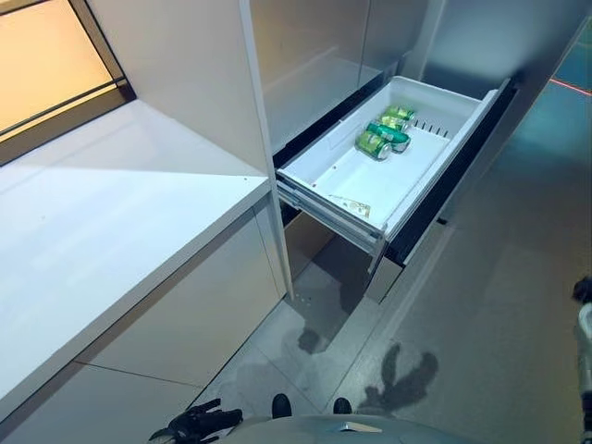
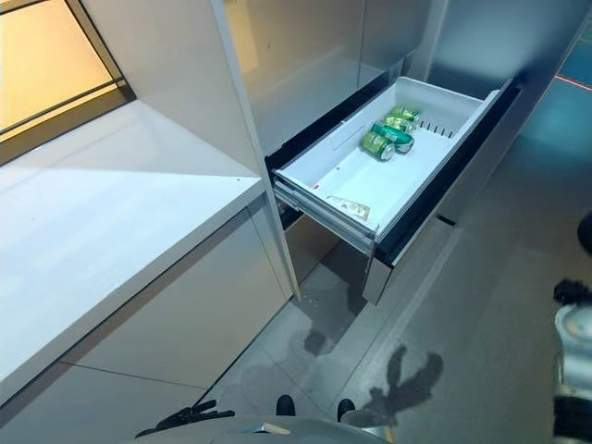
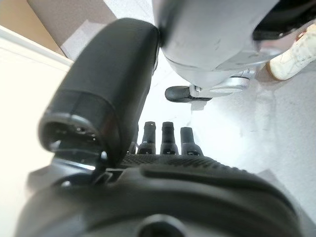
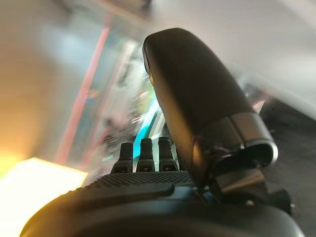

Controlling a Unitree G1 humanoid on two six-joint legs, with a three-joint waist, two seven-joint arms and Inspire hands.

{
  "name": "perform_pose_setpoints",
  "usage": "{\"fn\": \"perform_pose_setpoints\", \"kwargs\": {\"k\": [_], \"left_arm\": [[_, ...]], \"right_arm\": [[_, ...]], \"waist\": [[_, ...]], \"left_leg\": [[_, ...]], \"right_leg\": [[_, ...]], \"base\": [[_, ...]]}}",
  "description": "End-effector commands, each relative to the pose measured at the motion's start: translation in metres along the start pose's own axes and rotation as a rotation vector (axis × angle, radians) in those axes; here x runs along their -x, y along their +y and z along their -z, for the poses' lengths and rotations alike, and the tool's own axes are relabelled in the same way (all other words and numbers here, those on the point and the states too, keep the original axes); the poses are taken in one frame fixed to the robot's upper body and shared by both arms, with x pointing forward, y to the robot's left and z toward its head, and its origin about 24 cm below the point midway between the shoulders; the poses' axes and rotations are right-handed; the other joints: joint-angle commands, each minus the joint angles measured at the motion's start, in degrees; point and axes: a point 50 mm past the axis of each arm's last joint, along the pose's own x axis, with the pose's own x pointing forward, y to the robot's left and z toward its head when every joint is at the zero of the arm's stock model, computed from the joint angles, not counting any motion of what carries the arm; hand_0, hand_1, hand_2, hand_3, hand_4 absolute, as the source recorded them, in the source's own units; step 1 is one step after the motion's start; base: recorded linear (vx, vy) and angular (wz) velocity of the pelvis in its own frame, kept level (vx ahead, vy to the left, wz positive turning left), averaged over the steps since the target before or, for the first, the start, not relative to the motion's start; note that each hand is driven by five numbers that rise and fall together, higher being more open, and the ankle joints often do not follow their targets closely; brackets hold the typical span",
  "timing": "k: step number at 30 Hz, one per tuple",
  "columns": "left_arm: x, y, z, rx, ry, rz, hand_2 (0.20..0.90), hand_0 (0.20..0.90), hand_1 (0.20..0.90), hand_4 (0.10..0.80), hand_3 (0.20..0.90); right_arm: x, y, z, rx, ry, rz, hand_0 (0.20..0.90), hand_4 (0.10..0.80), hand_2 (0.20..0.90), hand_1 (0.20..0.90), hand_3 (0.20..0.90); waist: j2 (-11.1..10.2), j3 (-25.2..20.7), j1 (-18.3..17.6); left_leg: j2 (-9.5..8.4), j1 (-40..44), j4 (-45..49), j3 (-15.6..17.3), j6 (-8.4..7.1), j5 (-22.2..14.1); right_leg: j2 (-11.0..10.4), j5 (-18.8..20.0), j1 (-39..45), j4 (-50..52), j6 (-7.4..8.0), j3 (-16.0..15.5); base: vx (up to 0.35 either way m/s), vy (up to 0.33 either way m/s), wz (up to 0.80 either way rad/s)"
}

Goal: Put drinks into fridge and close the fridge

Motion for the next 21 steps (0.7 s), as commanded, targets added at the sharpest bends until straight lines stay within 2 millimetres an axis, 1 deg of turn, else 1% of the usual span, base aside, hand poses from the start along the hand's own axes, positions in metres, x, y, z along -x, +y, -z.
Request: {"fn": "perform_pose_setpoints", "kwargs": {"k": [1, 3, 6, 10, 12, 13, 14, 15, 16, 21], "left_arm": [[0.003, 0.013, 0.004, -0.033, 0.019, -0.058, 0.9, 0.9, 0.9, 0.8, 0.9], [0.002, 0.013, -0.002, -0.03, 0.005, -0.062, 0.9, 0.9, 0.9, 0.8, 0.9], [0.002, 0.015, -0.009, -0.034, -0.006, -0.073, 0.9, 0.9, 0.9, 0.8, 0.9], [0.001, 0.014, -0.017, -0.04, -0.01, -0.084, 0.9, 0.9, 0.9, 0.8, 0.9], [0.0, 0.013, -0.022, -0.051, -0.012, -0.083, 0.9, 0.9, 0.9, 0.8, 0.9], [-0.001, 0.012, -0.023, -0.055, -0.013, -0.083, 0.9, 0.9, 0.9, 0.8, 0.9], [-0.001, 0.011, -0.025, -0.06, -0.015, -0.083, 0.9, 0.9, 0.9, 0.8, 0.9], [-0.001, 0.01, -0.025, -0.064, -0.014, -0.084, 0.9, 0.9, 0.9, 0.8, 0.9], [-0.002, 0.008, -0.027, -0.071, -0.011, -0.084, 0.9, 0.9, 0.9, 0.8, 0.9], [-0.004, 0.005, -0.03, -0.093, 0.006, -0.09, 0.9, 0.9, 0.9, 0.8, 0.9]], "right_arm": [[-0.014, -0.004, -0.033, -0.13, -0.165, 0.024, 0.9, 0.8, 0.9, 0.9, 0.9], [-0.011, 0.006, -0.022, -0.106, -0.113, -0.077, 0.9, 0.8, 0.9, 0.9, 0.9], [-0.005, 0.025, -0.015, -0.088, -0.083, -0.215, 0.9, 0.8, 0.9, 0.9, 0.9], [0.003, 0.053, -0.02, -0.078, -0.108, -0.403, 0.9, 0.8, 0.9, 0.9, 0.9], [0.008, 0.072, -0.028, -0.068, -0.139, -0.515, 0.9, 0.8, 0.9, 0.9, 0.9], [0.01, 0.078, -0.031, -0.069, -0.148, -0.536, 0.9, 0.8, 0.9, 0.9, 0.9], [0.013, 0.088, -0.038, -0.067, -0.172, -0.59, 0.9, 0.8, 0.9, 0.9, 0.9], [0.015, 0.091, -0.042, -0.071, -0.187, -0.61, 0.9, 0.8, 0.9, 0.9, 0.9], [0.021, 0.104, -0.052, -0.088, -0.223, -0.682, 0.9, 0.8, 0.9, 0.9, 0.9], [0.038, 0.141, -0.087, -0.139, -0.299, -0.846, 0.9, 0.8, 0.9, 0.9, 0.9]], "waist": [[-0.5, 2.3, 1.5], [-0.4, 3.5, 1.5], [-0.2, 5.0, 1.9], [-0.2, 6.1, 2.5], [-0.1, 6.6, 3.1], [-0.1, 6.7, 3.3], [0.0, 7.0, 3.6], [0.0, 7.0, 3.8], [0.0, 7.2, 4.1], [0.0, 7.7, 5.4]], "left_leg": [[-1.86, -3.3, 19.1, 0.2, 2.84, -18.2], [-1.99, -5.2, 22.3, 0.5, 3.23, -19.8], [-1.95, -8.0, 26.2, 0.3, 3.86, -21.1], [-1.78, -10.9, 29.5, -0.2, 3.83, -21.1], [-1.77, -11.8, 29.9, -0.6, 3.72, -20.5], [-1.77, -12.0, 29.9, -0.7, 3.69, -20.4], [-1.83, -12.3, 30.0, -0.9, 3.65, -20.1], [-1.85, -12.5, 30.0, -1.0, 3.61, -20.0], [-1.83, -12.7, 29.8, -1.2, 3.42, -19.5], [-1.53, -12.4, 28.8, -1.5, 2.68, -17.9]], "right_leg": [[-2.2, -10.7, -8.7, 21.6, -0.06, -0.3], [-2.4, -12.2, -9.9, 24.3, -0.79, -0.4], [-2.7, -13.4, -12.0, 28.2, -1.67, -0.3], [-3.0, -13.7, -13.8, 30.6, -2.56, -0.4], [-2.9, -13.5, -14.4, 30.9, -2.83, -0.7], [-2.9, -13.4, -14.5, 30.9, -2.93, -0.8], [-2.8, -13.3, -14.6, 31.0, -3.06, -1.0], [-2.8, -13.3, -14.7, 30.9, -3.09, -1.0], [-2.7, -13.0, -14.8, 30.8, -3.13, -1.2], [-2.6, -12.2, -14.1, 29.6, -3.15, -1.8]], "base": [[-0.032, 0.017, 0.01], [0.0, 0.0, 0.0], [0.001, -0.009, 0.02], [0.02, -0.023, 0.06], [0.024, -0.015, 0.07], [0.022, -0.013, 0.07], [0.02, -0.011, 0.07], [0.039, -0.016, 0.11], [0.045, -0.014, 0.08], [0.061, -0.009, 0.06]]}}
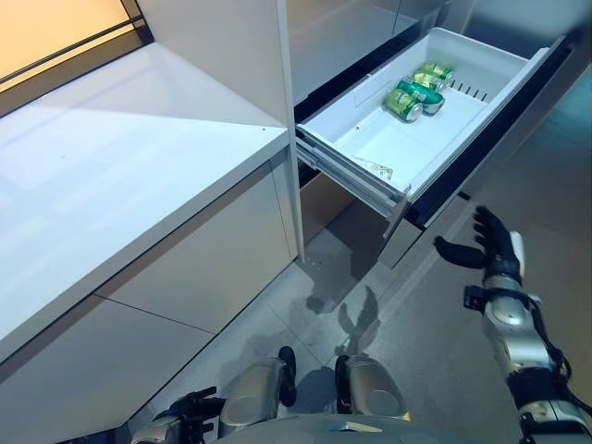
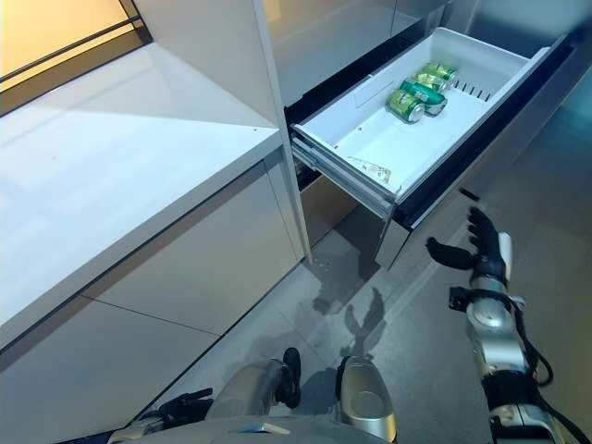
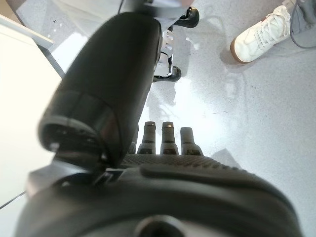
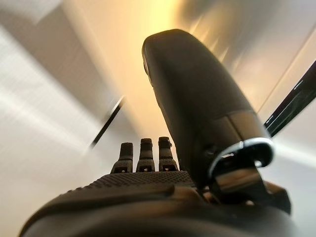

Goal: Put drinks into fridge and close the fridge

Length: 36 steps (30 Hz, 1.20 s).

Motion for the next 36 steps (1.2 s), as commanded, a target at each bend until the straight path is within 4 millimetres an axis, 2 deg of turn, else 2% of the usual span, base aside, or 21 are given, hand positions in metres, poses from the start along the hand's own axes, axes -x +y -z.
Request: {"fn": "perform_pose_setpoints", "kwargs": {"k": [1, 6, 8, 9, 12, 18, 21, 25, 30, 36], "left_arm": [[0.0, 0.007, 0.002, -0.042, 0.025, -0.035, 0.9, 0.9, 0.9, 0.8, 0.9], [-0.001, 0.003, 0.0, -0.066, 0.039, -0.044, 0.9, 0.9, 0.9, 0.8, 0.9], [-0.001, 0.002, 0.0, -0.075, 0.045, -0.047, 0.9, 0.9, 0.9, 0.8, 0.9], [-0.001, 0.001, -0.001, -0.085, 0.051, -0.05, 0.9, 0.9, 0.9, 0.8, 0.9], [-0.002, 0.0, 0.0, -0.109, 0.062, -0.05, 0.9, 0.9, 0.9, 0.8, 0.9], [-0.002, -0.002, -0.001, -0.134, 0.075, -0.048, 0.9, 0.9, 0.9, 0.8, 0.9], [-0.002, -0.004, -0.007, -0.148, 0.06, -0.043, 0.9, 0.9, 0.9, 0.8, 0.9], [-0.002, -0.004, -0.016, -0.169, 0.03, -0.03, 0.9, 0.9, 0.9, 0.8, 0.9], [-0.002, -0.004, -0.02, -0.206, 0.005, -0.021, 0.9, 0.9, 0.9, 0.8, 0.9], [-0.001, 0.001, -0.014, -0.223, -0.009, -0.016, 0.9, 0.9, 0.9, 0.8, 0.9]], "right_arm": [[-0.027, -0.003, -0.083, -0.008, -0.337, -0.036, 0.9, 0.8, 0.9, 0.9, 0.9], [-0.032, 0.032, -0.113, -0.012, -0.414, -0.17, 0.9, 0.8, 0.9, 0.9, 0.9], [-0.033, 0.048, -0.124, -0.016, -0.437, -0.218, 0.9, 0.8, 0.9, 0.9, 0.9], [-0.033, 0.063, -0.135, -0.011, -0.46, -0.266, 0.9, 0.8, 0.9, 0.9, 0.9], [-0.032, 0.085, -0.151, -0.01, -0.491, -0.335, 0.9, 0.8, 0.9, 0.9, 0.9], [-0.028, 0.121, -0.175, -0.055, -0.506, -0.448, 0.9, 0.8, 0.9, 0.9, 0.9], [-0.024, 0.144, -0.194, -0.061, -0.539, -0.512, 0.9, 0.8, 0.9, 0.9, 0.9], [-0.016, 0.164, -0.214, -0.091, -0.571, -0.574, 0.9, 0.8, 0.9, 0.9, 0.9], [-0.015, 0.17, -0.227, -0.161, -0.583, -0.548, 0.9, 0.8, 0.9, 0.9, 0.9], [-0.025, 0.154, -0.223, -0.193, -0.539, -0.419, 0.9, 0.8, 0.9, 0.9, 0.9]], "waist": [[0.2, -2.1, 1.7], [0.1, -2.1, 3.1], [0.0, -2.1, 3.8], [0.0, -2.2, 4.5], [-0.1, -2.4, 5.8], [0.0, -3.0, 8.2], [0.1, -3.2, 10.1], [0.0, -3.5, 12.8], [-0.4, -3.8, 14.8], [-1.1, -4.3, 15.5]], "left_leg": [[-0.36, 2.1, 3.5, -0.7, 1.74, -8.6], [-0.26, 2.8, 2.3, -1.1, 1.13, -7.4], [-0.19, 3.5, 1.7, -1.3, 0.93, -6.9], [-0.15, 3.8, 1.2, -1.6, 0.62, -6.3], [-0.14, 4.8, 0.1, -2.0, 0.21, -5.5], [-0.29, 6.4, -2.9, -3.3, -0.65, -3.6], [-0.48, 6.6, -4.6, -4.5, -1.12, -2.4], [-1.13, 6.2, -5.6, -6.3, -1.57, -1.4], [-1.61, 5.9, -6.0, -7.7, -1.72, -1.2], [-1.87, 6.1, -6.4, -8.0, -1.47, -1.5]], "right_leg": [[0.7, 0.7, 2.3, -1.7, -2.0, -1.0], [0.8, 1.7, 3.8, -3.8, -1.73, -1.6], [0.7, 2.1, 4.7, -4.7, -1.59, -1.8], [0.5, 2.5, 5.5, -5.5, -1.42, -2.2], [0.2, 3.2, 7.1, -7.2, -1.21, -2.8], [0.1, 4.2, 9.6, -10.6, -0.75, -4.0], [-0.1, 4.8, 10.4, -12.4, -0.56, -5.1], [-0.3, 5.4, 11.3, -14.3, -0.48, -6.7], [-0.5, 5.8, 12.0, -15.7, -0.44, -8.4], [-0.6, 5.8, 12.5, -16.1, -0.21, -9.2]], "base": [[0.086, -0.003, 0.03], [0.076, -0.005, 0.07], [0.102, 0.002, 0.09], [0.118, 0.018, 0.02], [0.121, 0.035, 0.07], [0.091, 0.055, 0.12], [0.023, 0.054, 0.18], [0.013, 0.044, 0.3], [-0.001, 0.029, 0.28], [-0.005, 0.012, 0.16]]}}
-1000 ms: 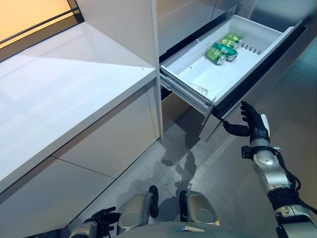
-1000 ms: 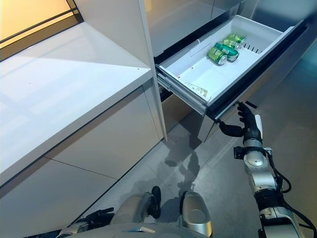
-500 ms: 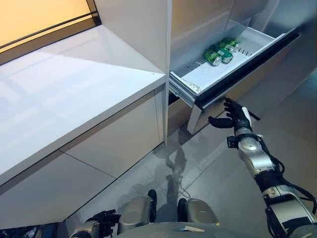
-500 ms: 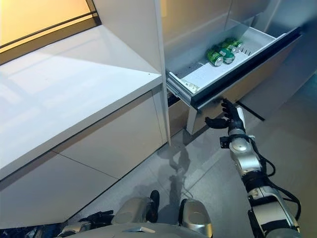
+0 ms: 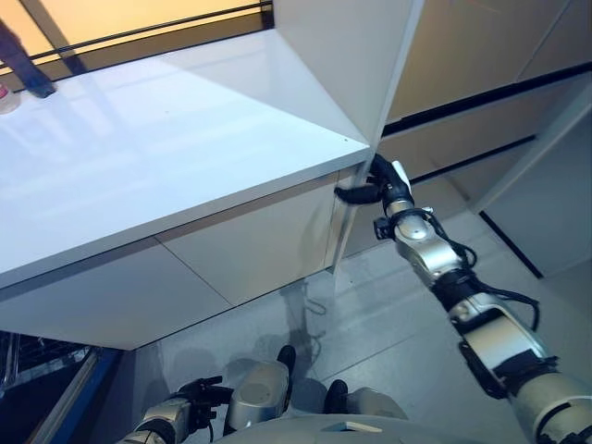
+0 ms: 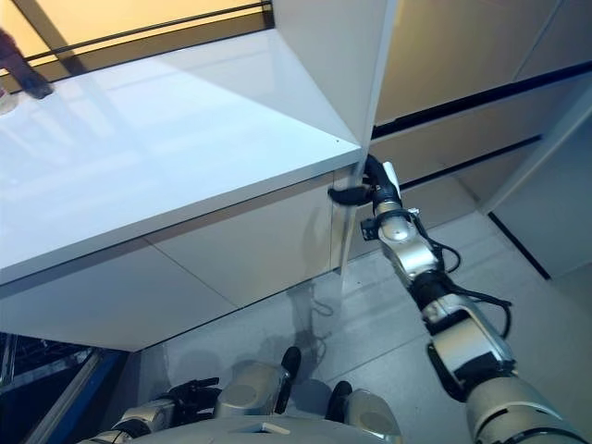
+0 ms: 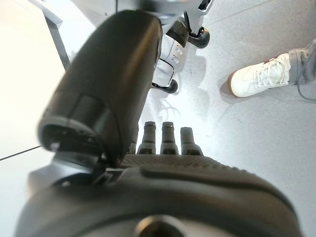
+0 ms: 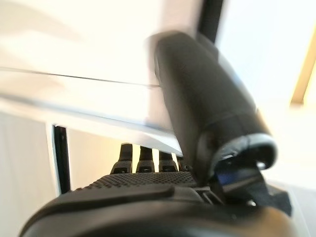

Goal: Put drinks into fridge and close the fridge

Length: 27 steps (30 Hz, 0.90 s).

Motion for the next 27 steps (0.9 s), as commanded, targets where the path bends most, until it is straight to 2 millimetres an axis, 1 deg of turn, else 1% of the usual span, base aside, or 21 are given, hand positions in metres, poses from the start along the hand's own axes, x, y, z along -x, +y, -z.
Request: {"fn": "perform_pose_setpoints", "kwargs": {"k": [1, 2, 3, 4, 5, 7, 9, 10, 11, 13, 14, 15, 17, 18, 19, 20, 22, 24, 25, 27], "left_arm": [[0.003, 0.013, 0.008, -0.106, -0.006, -0.02, 0.9, 0.9, 0.9, 0.8, 0.9], [0.003, 0.013, 0.008, -0.105, -0.006, -0.02, 0.9, 0.9, 0.9, 0.8, 0.9], [0.003, 0.013, 0.009, -0.095, -0.008, -0.018, 0.9, 0.9, 0.9, 0.8, 0.9], [0.003, 0.013, 0.011, -0.067, -0.014, -0.015, 0.9, 0.9, 0.9, 0.8, 0.9], [0.003, 0.013, 0.012, -0.065, -0.013, -0.015, 0.9, 0.9, 0.9, 0.8, 0.9], [0.003, 0.012, 0.013, -0.04, -0.02, -0.018, 0.9, 0.9, 0.9, 0.8, 0.9], [0.004, 0.011, 0.016, 0.009, -0.025, -0.013, 0.9, 0.9, 0.9, 0.8, 0.9], [0.004, 0.01, 0.019, 0.026, -0.025, -0.008, 0.9, 0.9, 0.9, 0.8, 0.9], [0.005, 0.009, 0.024, 0.064, -0.02, -0.002, 0.9, 0.9, 0.9, 0.8, 0.9], [0.006, 0.008, 0.031, 0.111, -0.029, -0.004, 0.9, 0.9, 0.9, 0.8, 0.9], [0.006, 0.008, 0.032, 0.109, -0.031, -0.004, 0.9, 0.9, 0.9, 0.8, 0.9], [0.007, 0.011, 0.035, 0.139, -0.038, -0.017, 0.9, 0.9, 0.9, 0.8, 0.9], [0.008, 0.014, 0.036, 0.146, -0.044, -0.028, 0.9, 0.9, 0.9, 0.8, 0.9], [0.009, 0.018, 0.037, 0.154, -0.042, -0.034, 0.9, 0.9, 0.9, 0.8, 0.9], [0.009, 0.021, 0.038, 0.147, -0.036, -0.042, 0.9, 0.9, 0.9, 0.8, 0.9], [0.009, 0.022, 0.038, 0.142, -0.033, -0.047, 0.9, 0.9, 0.9, 0.8, 0.9], [0.009, 0.028, 0.039, 0.115, -0.022, -0.059, 0.9, 0.9, 0.9, 0.8, 0.9], [0.009, 0.03, 0.04, 0.096, -0.016, -0.072, 0.9, 0.9, 0.9, 0.8, 0.9], [0.009, 0.031, 0.04, 0.088, -0.015, -0.076, 0.9, 0.9, 0.9, 0.8, 0.9], [0.009, 0.03, 0.041, 0.058, -0.013, -0.083, 0.9, 0.9, 0.9, 0.8, 0.9]], "right_arm": [[-0.008, 0.023, -0.11, -0.054, -0.417, -0.059, 0.9, 0.8, 0.9, 0.9, 0.9], [-0.008, 0.022, -0.11, -0.059, -0.415, -0.058, 0.9, 0.8, 0.9, 0.9, 0.9], [-0.008, 0.019, -0.105, -0.072, -0.397, -0.054, 0.9, 0.8, 0.9, 0.9, 0.9], [-0.006, 0.009, -0.09, -0.078, -0.365, -0.032, 0.9, 0.8, 0.9, 0.9, 0.9], [-0.005, 0.008, -0.089, -0.081, -0.362, -0.031, 0.9, 0.8, 0.9, 0.9, 0.9], [0.001, 0.0, -0.068, -0.092, -0.32, -0.026, 0.9, 0.8, 0.9, 0.9, 0.9], [0.014, -0.012, -0.03, -0.098, -0.236, -0.009, 0.9, 0.8, 0.9, 0.9, 0.9], [0.02, -0.018, -0.014, -0.101, -0.19, -0.008, 0.9, 0.8, 0.9, 0.9, 0.9], [0.039, -0.029, 0.023, -0.12, -0.118, -0.019, 0.9, 0.8, 0.9, 0.9, 0.9], [0.07, -0.042, 0.073, -0.083, 0.016, 0.009, 0.9, 0.8, 0.9, 0.9, 0.9], [0.072, -0.043, 0.077, -0.086, 0.036, 0.022, 0.9, 0.8, 0.9, 0.9, 0.9], [0.093, -0.052, 0.108, -0.113, 0.148, 0.057, 0.9, 0.8, 0.9, 0.9, 0.9], [0.11, -0.058, 0.133, -0.121, 0.267, 0.1, 0.9, 0.8, 0.9, 0.9, 0.9], [0.128, -0.06, 0.156, -0.1, 0.36, 0.11, 0.9, 0.8, 0.9, 0.9, 0.9], [0.139, -0.061, 0.17, -0.087, 0.428, 0.125, 0.9, 0.8, 0.9, 0.9, 0.9], [0.147, -0.062, 0.18, -0.073, 0.487, 0.141, 0.9, 0.8, 0.9, 0.9, 0.9], [0.186, -0.067, 0.221, -0.082, 0.722, 0.173, 0.9, 0.8, 0.9, 0.9, 0.9], [0.21, -0.062, 0.241, -0.113, 0.836, 0.135, 0.9, 0.8, 0.9, 0.9, 0.9], [0.217, -0.059, 0.246, -0.122, 0.865, 0.126, 0.9, 0.8, 0.9, 0.9, 0.9], [0.239, -0.05, 0.261, -0.085, 0.977, 0.06, 0.9, 0.8, 0.9, 0.9, 0.9]], "waist": [[-2.3, -4.1, 3.5], [-2.3, -4.1, 3.5], [-2.5, -4.4, 3.1], [-2.8, -4.8, 2.1], [-2.8, -4.9, 2.1], [-3.2, -5.4, 0.8], [-3.6, -6.1, -0.9], [-3.7, -6.5, -1.6], [-3.8, -7.4, -3.0], [-4.1, -8.7, -5.2], [-4.1, -8.8, -5.2], [-4.3, -9.7, -6.7], [-4.5, -10.2, -7.8], [-4.5, -10.7, -8.9], [-4.6, -11.0, -9.3], [-4.6, -11.2, -9.5], [-4.7, -11.8, -10.4], [-4.7, -12.0, -10.8], [-4.7, -12.1, -10.9], [-4.7, -12.5, -11.4]], "left_leg": [[-1.75, 0.2, 3.3, 3.4, 2.64, -7.4], [-1.74, 0.3, 3.2, 3.4, 2.65, -7.4], [-1.71, 0.6, 2.9, 3.7, 2.71, -7.5], [-1.62, 1.2, 2.0, 4.5, 2.86, -7.6], [-1.61, 1.3, 1.8, 4.5, 2.87, -7.6], [-1.56, 1.8, 1.0, 5.3, 3.06, -7.6], [-1.39, 2.5, -0.1, 6.3, 3.34, -7.7], [-1.3, 2.8, -0.6, 6.8, 3.47, -7.6], [-1.09, 3.4, -1.5, 7.8, 3.61, -7.4], [-0.92, 4.4, -3.2, 9.4, 3.79, -7.4], [-0.89, 4.5, -3.3, 9.5, 3.8, -7.4], [-0.74, 5.2, -4.2, 10.6, 3.74, -7.4], [-0.54, 5.8, -5.1, 11.5, 3.66, -7.4], [-0.25, 6.3, -6.3, 12.5, 3.62, -7.1], [-0.08, 6.6, -7.1, 13.0, 3.53, -6.9], [0.04, 6.9, -7.7, 13.3, 3.46, -6.7], [0.54, 7.7, -10.2, 14.2, 3.36, -5.8], [0.71, 8.1, -11.5, 14.5, 3.25, -5.3], [0.74, 8.2, -11.9, 14.6, 3.26, -5.2], [0.97, 8.4, -12.8, 15.1, 3.28, -5.0]], "right_leg": [[-2.8, 3.8, 0.6, -3.5, 2.38, 2.9], [-2.8, 3.8, 0.6, -3.6, 2.4, 2.9], [-2.7, 3.9, 0.7, -3.9, 2.52, 3.1], [-2.6, 4.1, 0.7, -4.6, 2.88, 3.6], [-2.6, 4.1, 0.7, -4.7, 2.91, 3.7], [-2.5, 4.6, 0.6, -5.5, 3.37, 4.4], [-2.5, 5.1, 0.5, -6.5, 3.89, 5.6], [-2.5, 5.4, 0.4, -7.0, 4.1, 6.1], [-2.4, 6.1, 0.3, -7.9, 4.61, 7.1], [-2.3, 7.3, 0.2, -9.6, 5.47, 8.5], [-2.3, 7.3, 0.2, -9.7, 5.51, 8.6], [-2.2, 8.2, 0.2, -10.9, 5.99, 9.3], [-2.0, 8.7, 0.1, -11.6, 6.35, 9.9], [-1.8, 9.2, 0.0, -12.4, 6.67, 10.4], [-1.6, 9.5, -0.1, -12.8, 6.9, 10.6], [-1.5, 9.7, -0.1, -13.2, 7.06, 10.7], [-1.0, 10.4, -0.2, -14.4, 7.42, 11.2], [-0.7, 10.8, -0.1, -15.2, 7.61, 11.7], [-0.6, 10.8, -0.1, -15.2, 7.62, 11.8], [-0.4, 10.7, -0.4, -15.1, 7.74, 12.2]], "base": [[0.0, 0.0, 0.0], [-0.039, 0.025, 0.02], [-0.074, 0.033, 0.0], [-0.075, 0.033, -0.04], [-0.089, 0.031, -0.06], [-0.089, 0.015, -0.07], [-0.122, 0.017, -0.19], [-0.128, 0.023, -0.24], [-0.129, 0.024, -0.27], [-0.111, 0.014, -0.3], [-0.103, -0.005, -0.33], [-0.077, -0.015, -0.34], [-0.097, -0.026, -0.37], [-0.098, -0.032, -0.44], [-0.087, -0.033, -0.46], [-0.081, -0.042, -0.39], [-0.088, -0.059, -0.3], [-0.057, -0.052, -0.21], [-0.041, -0.047, -0.27], [-0.061, -0.045, -0.19]]}}
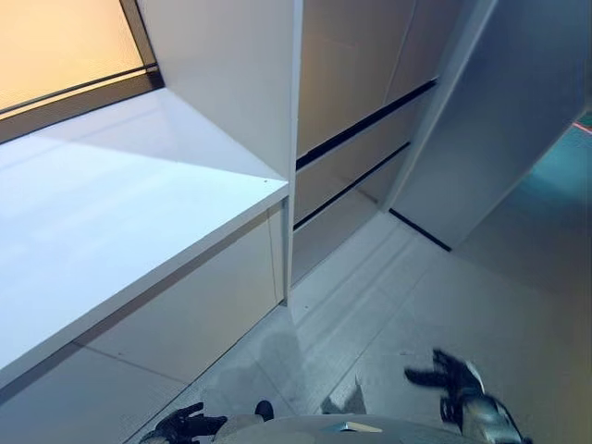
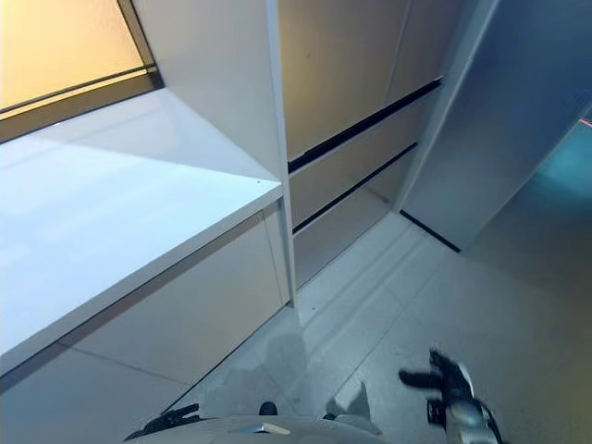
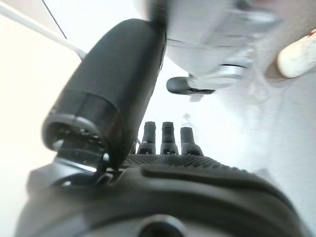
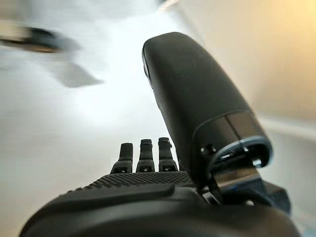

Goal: Put drinks into fridge and close the fridge

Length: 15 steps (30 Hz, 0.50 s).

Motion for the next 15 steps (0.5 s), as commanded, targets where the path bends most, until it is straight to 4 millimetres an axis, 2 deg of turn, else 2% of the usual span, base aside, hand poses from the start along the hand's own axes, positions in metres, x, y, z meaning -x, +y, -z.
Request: {"fn": "perform_pose_setpoints", "kwargs": {"k": [1, 4, 5, 15], "left_arm": [[-0.001, 0.004, -0.006, -0.063, -0.019, -0.025, 0.9, 0.9, 0.9, 0.8, 0.9], [-0.002, 0.001, -0.007, -0.08, -0.029, -0.033, 0.9, 0.9, 0.9, 0.8, 0.9], [-0.003, -0.001, -0.008, -0.087, -0.034, -0.032, 0.9, 0.9, 0.9, 0.8, 0.9], [-0.005, -0.019, -0.009, -0.13, -0.036, -0.007, 0.9, 0.9, 0.9, 0.8, 0.9]], "right_arm": [[-0.004, 0.019, -0.02, 0.111, -0.058, -0.1, 0.9, 0.8, 0.9, 0.9, 0.9], [-0.001, 0.022, 0.021, 0.217, 0.14, -0.141, 0.9, 0.8, 0.9, 0.9, 0.9], [0.0, 0.024, 0.028, 0.221, 0.17, -0.152, 0.9, 0.8, 0.9, 0.9, 0.9], [0.004, 0.04, 0.041, 0.221, 0.269, -0.223, 0.9, 0.8, 0.9, 0.9, 0.9]], "waist": [[0.5, 0.2, -0.1], [0.5, 0.2, 0.0], [0.6, 0.2, 0.2], [1.5, -0.8, 0.1]], "left_leg": [[-0.66, 1.3, 2.2, 3.3, 0.77, -7.0], [-0.71, 1.2, 1.9, 3.2, 0.84, -6.9], [-0.78, 1.4, 1.6, 3.0, 0.89, -6.9], [-0.65, 2.0, -0.5, 2.4, 0.56, -6.2]], "right_leg": [[-1.5, 4.1, -2.7, -0.7, 5.02, 0.9], [-1.4, 4.3, -2.8, -1.2, 5.08, 1.0], [-1.4, 4.3, -2.6, -1.4, 5.13, 1.0], [-1.2, 3.8, -2.3, -1.8, 5.46, 0.8]], "base": [[-0.081, -0.04, -0.08], [-0.059, -0.041, -0.12], [-0.021, -0.039, -0.07], [0.0, 0.0, 0.0]]}}
